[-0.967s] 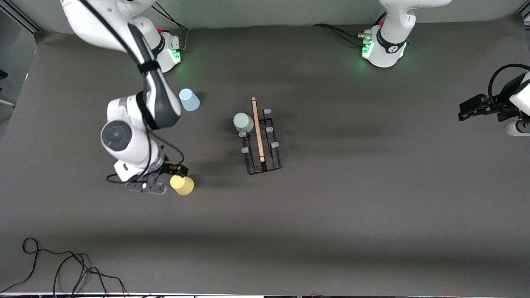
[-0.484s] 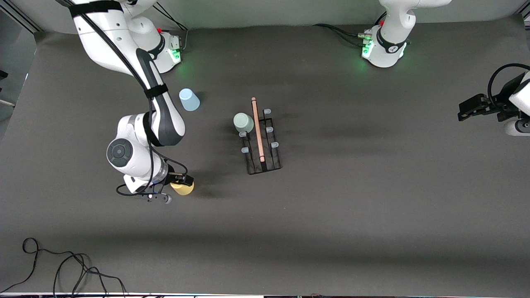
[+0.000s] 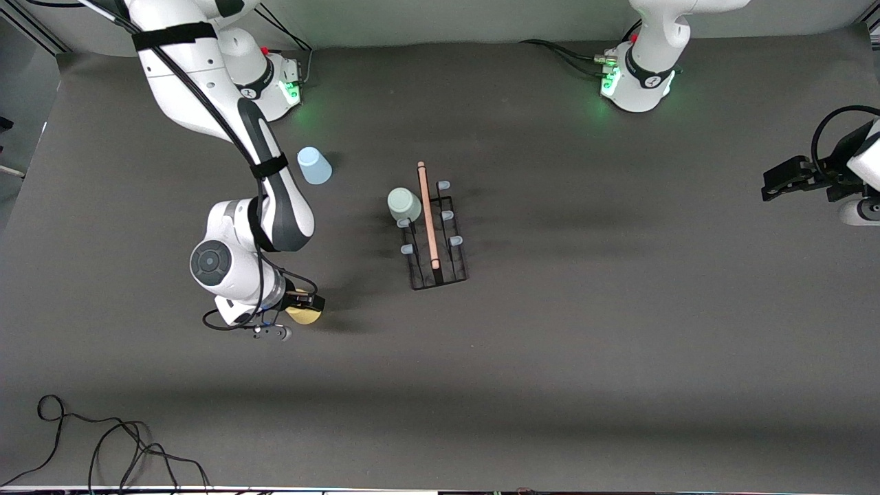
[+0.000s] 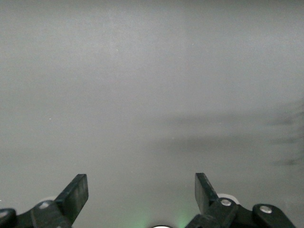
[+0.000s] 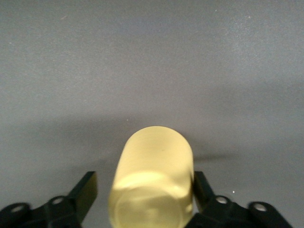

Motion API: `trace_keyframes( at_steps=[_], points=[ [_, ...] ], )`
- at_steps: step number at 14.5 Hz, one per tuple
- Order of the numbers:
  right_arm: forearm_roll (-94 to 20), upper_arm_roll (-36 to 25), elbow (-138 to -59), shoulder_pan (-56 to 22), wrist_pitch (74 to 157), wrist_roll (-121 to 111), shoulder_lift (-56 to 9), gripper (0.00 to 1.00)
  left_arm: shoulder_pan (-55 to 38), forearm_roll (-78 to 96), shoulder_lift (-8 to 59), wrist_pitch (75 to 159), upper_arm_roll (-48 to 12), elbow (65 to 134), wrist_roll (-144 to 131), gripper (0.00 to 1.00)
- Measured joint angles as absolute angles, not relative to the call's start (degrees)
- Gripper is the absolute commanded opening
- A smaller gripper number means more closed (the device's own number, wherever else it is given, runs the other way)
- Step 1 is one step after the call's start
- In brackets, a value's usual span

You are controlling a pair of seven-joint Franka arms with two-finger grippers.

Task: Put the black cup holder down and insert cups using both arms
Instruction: 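Carry the yellow cup to the holder and lower it onto a peg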

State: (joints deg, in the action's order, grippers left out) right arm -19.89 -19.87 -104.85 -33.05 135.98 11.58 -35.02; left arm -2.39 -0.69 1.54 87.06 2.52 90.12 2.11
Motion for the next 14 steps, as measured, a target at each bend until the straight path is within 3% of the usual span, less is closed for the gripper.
trace_keyframes(
  at_steps=[5, 14],
  points=[
    [-20.3, -19.8, -103.4, -33.5, 134.9, 11.7, -34.4, 0.00, -2.3, -0.7, 1.5, 87.1, 2.8, 90.1, 2.1, 1.00],
    [-20.7, -19.5, -93.5, -43.1, 117.8, 35.5, -26.4, 0.00, -2.3, -0.7, 1.5, 87.1, 2.9, 90.1, 2.1, 1.00]
  ],
)
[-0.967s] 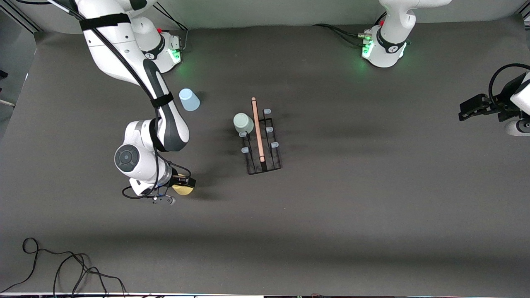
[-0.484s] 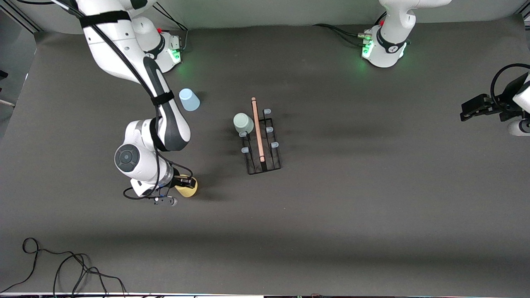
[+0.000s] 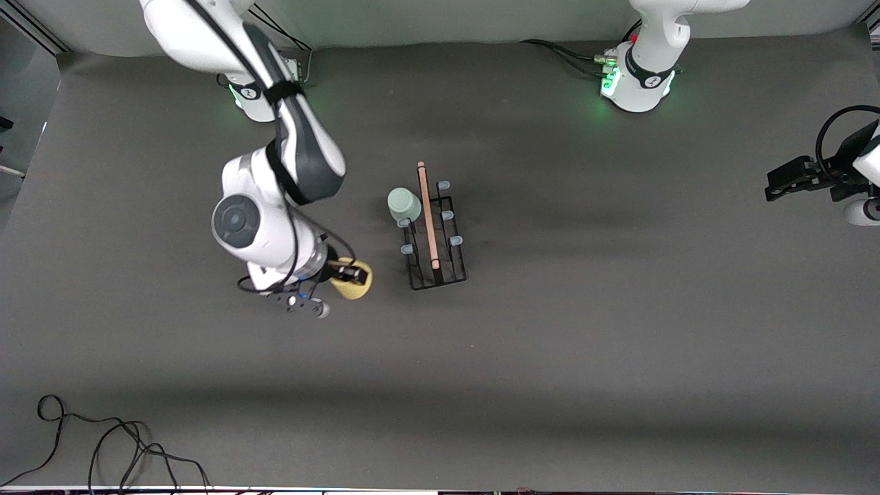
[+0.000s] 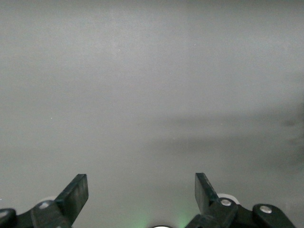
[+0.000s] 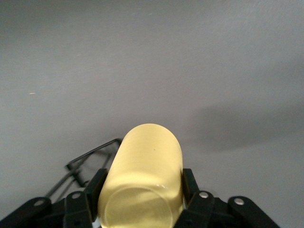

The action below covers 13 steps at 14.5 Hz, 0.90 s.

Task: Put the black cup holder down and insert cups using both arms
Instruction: 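Carry the yellow cup to the holder and lower it onto a peg, then open the right gripper and draw it back from the holder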

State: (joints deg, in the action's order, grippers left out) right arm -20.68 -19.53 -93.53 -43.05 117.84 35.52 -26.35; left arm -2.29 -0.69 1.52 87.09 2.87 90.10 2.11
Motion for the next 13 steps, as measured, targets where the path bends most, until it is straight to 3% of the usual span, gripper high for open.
trace_keyframes(
  at_steps=[10, 11, 12, 13],
  points=[
    [-19.5, -19.4, -90.5, -51.5, 116.6, 48.5, -28.4, 0.00, -2.4, -0.6, 1.5, 87.1, 2.6, 90.1, 2.1, 1.00],
    [-19.4, -19.4, -90.5, -51.6, 116.6, 48.6, -29.0, 0.13, -2.4, -0.6, 1.5, 87.1, 2.6, 90.1, 2.1, 1.00],
    [-19.3, -19.4, -90.5, -51.8, 116.7, 48.6, -29.6, 0.50, -2.4, -0.6, 1.5, 87.1, 2.6, 90.1, 2.1, 1.00],
    [-19.3, -19.4, -90.5, -52.1, 116.7, 48.6, -30.2, 0.80, -2.4, -0.6, 1.5, 87.1, 2.6, 90.1, 2.1, 1.00]
  ],
)
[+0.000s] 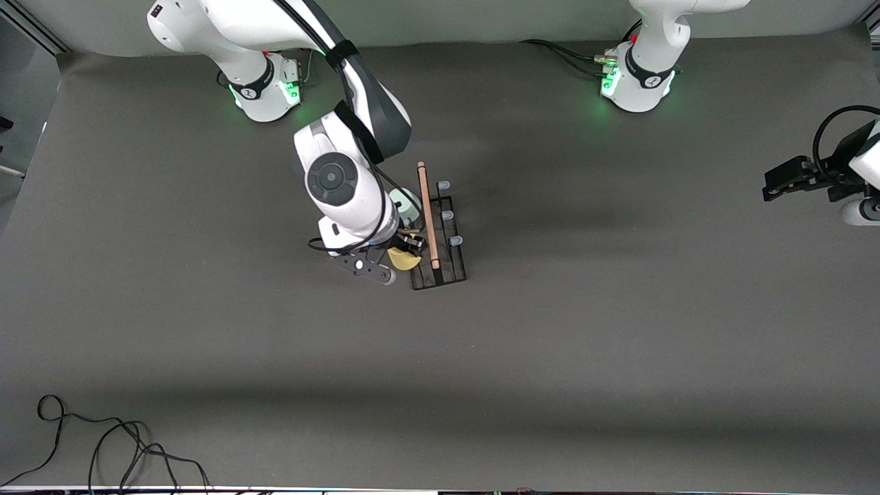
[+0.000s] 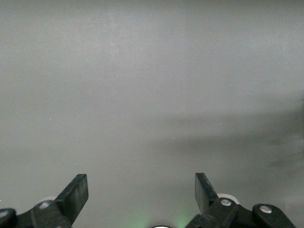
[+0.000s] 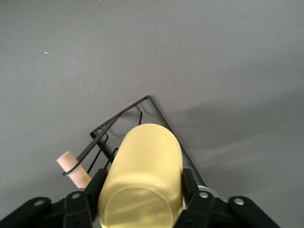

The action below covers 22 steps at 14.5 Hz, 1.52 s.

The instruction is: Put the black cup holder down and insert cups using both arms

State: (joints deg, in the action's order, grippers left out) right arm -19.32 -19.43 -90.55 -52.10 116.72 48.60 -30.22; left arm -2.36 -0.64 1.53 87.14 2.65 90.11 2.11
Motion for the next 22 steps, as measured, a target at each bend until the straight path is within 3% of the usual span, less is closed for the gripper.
trace_keyframes(
  at_steps=[2, 7, 12, 16, 22],
  points=[
    [-19.3, -19.4, -90.5, -52.4, 116.8, 48.7, -30.9, 1.00, -2.4, -0.6, 1.5, 87.1, 2.7, 90.1, 2.1, 1.00],
    [-19.2, -20.5, -89.2, -51.6, 115.1, 48.8, -30.4, 1.00, -2.3, -0.6, 1.6, 89.5, 2.7, 90.4, 2.1, 1.00],
    [-16.3, -22.7, -81.8, -45.3, 96.1, 42.0, -25.5, 1.00, -2.4, -0.6, 1.6, 93.0, 2.7, 90.8, 2.8, 1.00],
    [-16.0, -31.1, -79.3, -43.5, 84.3, 29.5, -19.4, 1.00, -2.4, -0.6, 1.6, 93.6, 2.6, 91.0, 2.9, 1.00],
    [-12.7, -42.0, -79.3, -43.3, 76.7, 16.5, -12.7, 1.00, -2.7, -0.6, 1.6, 93.6, 1.6, 91.0, 2.9, 1.00]
  ],
)
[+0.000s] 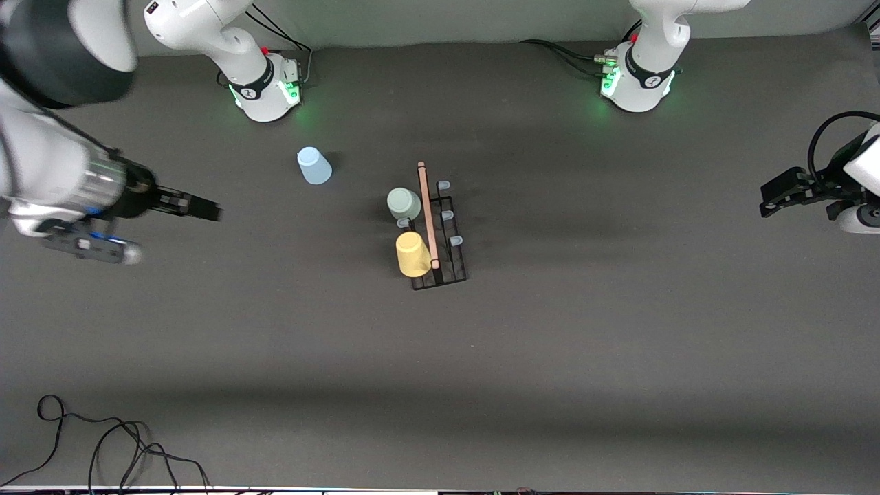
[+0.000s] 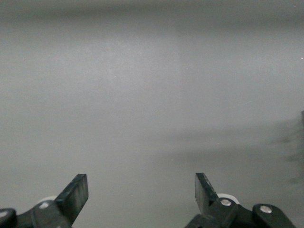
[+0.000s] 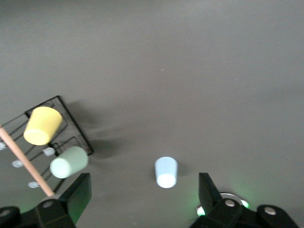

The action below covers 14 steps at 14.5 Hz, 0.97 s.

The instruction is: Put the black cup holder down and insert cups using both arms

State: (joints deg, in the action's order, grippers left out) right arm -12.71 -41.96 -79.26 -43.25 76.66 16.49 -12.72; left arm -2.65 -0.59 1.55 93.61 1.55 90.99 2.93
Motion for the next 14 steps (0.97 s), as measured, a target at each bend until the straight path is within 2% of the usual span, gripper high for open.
trace_keyframes(
  at_steps=[11, 13, 14],
  points=[
    [-9.2, -42.5, -79.5, -43.4, 74.4, 10.1, -11.3, 1.00, -2.7, -0.6, 1.6, 93.2, 1.5, 91.3, 2.9, 1.00],
    [-9.0, -39.0, -79.5, -39.1, 74.4, 8.4, -11.2, 1.00, -2.7, -0.6, 1.6, 93.2, 1.5, 91.3, 2.9, 1.00],
    [-8.1, -34.3, -79.4, -34.4, 74.5, 7.9, -11.0, 1.00, -2.6, -0.6, 1.6, 93.2, 1.5, 91.3, 2.9, 1.00]
  ],
)
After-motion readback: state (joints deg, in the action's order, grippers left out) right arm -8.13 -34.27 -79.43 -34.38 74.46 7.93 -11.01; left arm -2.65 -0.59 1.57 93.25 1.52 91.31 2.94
